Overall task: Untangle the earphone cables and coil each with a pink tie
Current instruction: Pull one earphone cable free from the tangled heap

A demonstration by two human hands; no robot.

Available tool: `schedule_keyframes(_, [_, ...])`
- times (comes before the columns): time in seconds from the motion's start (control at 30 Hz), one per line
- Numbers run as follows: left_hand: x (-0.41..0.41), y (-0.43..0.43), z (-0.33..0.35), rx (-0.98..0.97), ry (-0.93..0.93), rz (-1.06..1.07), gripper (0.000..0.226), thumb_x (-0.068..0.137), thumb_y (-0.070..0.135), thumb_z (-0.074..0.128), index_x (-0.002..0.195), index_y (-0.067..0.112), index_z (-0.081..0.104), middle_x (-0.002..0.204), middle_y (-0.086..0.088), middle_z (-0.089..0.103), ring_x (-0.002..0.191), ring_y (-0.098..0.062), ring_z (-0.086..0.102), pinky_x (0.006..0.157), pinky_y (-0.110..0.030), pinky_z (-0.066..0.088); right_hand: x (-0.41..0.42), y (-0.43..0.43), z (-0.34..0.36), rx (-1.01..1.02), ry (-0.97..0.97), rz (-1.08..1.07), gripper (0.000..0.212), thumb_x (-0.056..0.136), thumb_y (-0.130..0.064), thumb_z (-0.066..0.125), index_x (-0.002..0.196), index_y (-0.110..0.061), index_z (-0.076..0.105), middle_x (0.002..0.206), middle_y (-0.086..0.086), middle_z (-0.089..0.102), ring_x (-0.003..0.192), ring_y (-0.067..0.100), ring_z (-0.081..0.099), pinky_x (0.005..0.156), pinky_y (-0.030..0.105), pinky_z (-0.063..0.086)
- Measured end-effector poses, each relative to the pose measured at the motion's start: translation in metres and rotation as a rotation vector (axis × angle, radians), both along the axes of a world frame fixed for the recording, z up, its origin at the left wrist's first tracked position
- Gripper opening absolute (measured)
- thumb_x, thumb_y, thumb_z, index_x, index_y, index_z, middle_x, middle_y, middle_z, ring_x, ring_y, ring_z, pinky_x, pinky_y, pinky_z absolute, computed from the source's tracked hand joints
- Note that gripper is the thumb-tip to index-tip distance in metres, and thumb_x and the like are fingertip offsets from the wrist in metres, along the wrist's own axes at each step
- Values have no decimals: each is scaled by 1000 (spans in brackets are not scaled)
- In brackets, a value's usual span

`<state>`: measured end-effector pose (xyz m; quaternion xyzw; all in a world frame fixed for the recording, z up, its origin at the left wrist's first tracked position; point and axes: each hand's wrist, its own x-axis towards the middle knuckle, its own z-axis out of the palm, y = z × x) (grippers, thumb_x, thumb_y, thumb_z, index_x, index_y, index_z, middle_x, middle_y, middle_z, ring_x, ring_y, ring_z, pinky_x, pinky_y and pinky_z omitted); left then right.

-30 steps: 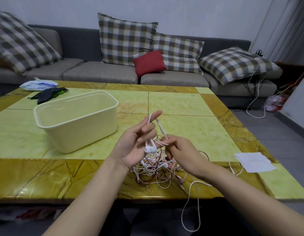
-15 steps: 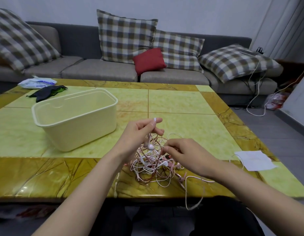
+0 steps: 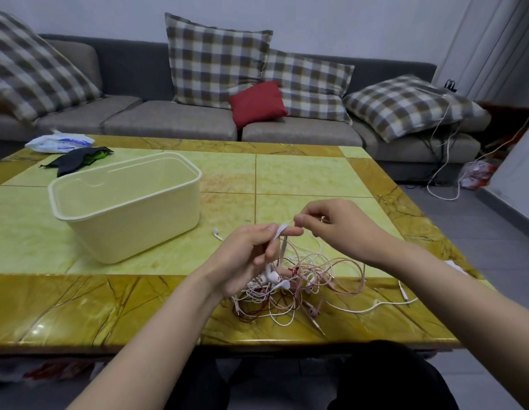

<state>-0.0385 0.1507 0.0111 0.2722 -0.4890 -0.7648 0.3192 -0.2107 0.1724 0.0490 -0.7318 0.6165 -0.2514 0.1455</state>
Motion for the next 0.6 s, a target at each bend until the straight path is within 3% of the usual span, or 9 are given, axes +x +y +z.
schedule_keyframes(0.07, [0,0,1,103,113,21,32,97,13,36,111,-2,61,53,3,36,42,-5,23,58,-38,59,-1,0,-8,30,-13,-15,24,94,-35,51,79,-26,67,62,-10,55,50,-1,46,50,20,31])
schedule_keyframes(0.13, [0,-1,-1,138,181,52,32,90,18,43,113,1,60,53,5,36,41,-4,24,76,-54,56,-1,1,-15,63,-35,-20,27,96,-34,48,83,-24,69,63,-8,56,49,-4,46,48,16,31])
schedule_keyframes(0.2, [0,-4,-5,183,240,97,35,85,21,47,113,3,59,53,7,36,40,-4,25,85,-59,51,0,3,-21,89,-85,-22,28,97,-31,46,85,-21,69,63,-7,56,48,-4,46,49,14,33])
schedule_keyframes(0.27, [-1,-6,-5,217,325,114,35,85,21,48,113,4,59,54,7,38,40,-3,27,94,-49,44,3,6,-28,120,-130,-21,30,98,-27,45,81,-20,68,61,-7,55,47,-4,46,50,14,34])
schedule_keyframes(0.33, [1,-7,-2,221,397,142,34,85,21,48,112,5,59,55,8,41,40,-3,30,91,-38,26,6,10,-34,158,-173,-5,32,99,-27,45,74,-26,64,58,-9,56,47,-3,46,50,15,31])
schedule_keyframes(0.4, [2,-10,4,202,415,198,32,86,24,47,111,8,60,55,8,42,43,-3,34,87,-29,32,9,14,-40,189,-226,18,31,99,-27,44,76,-32,64,56,-11,57,53,0,52,51,15,33])
schedule_keyframes(0.47, [2,-11,11,145,414,245,28,92,25,44,107,11,62,56,8,47,53,-3,47,92,-42,45,12,17,-44,201,-244,34,30,99,-27,42,82,-26,67,57,-8,57,57,2,53,52,14,35])
schedule_keyframes(0.53, [2,-11,15,36,338,286,27,96,23,40,106,12,62,62,6,58,76,-8,59,87,-57,48,15,20,-45,214,-234,55,29,100,-27,42,88,-21,68,58,-7,55,52,-1,48,53,12,36])
schedule_keyframes(0.6, [3,-11,15,-77,235,300,26,97,20,39,104,12,63,71,2,66,94,-13,60,87,-55,49,17,22,-46,223,-189,76,29,100,-28,41,91,-23,68,57,-8,55,52,1,48,54,14,37])
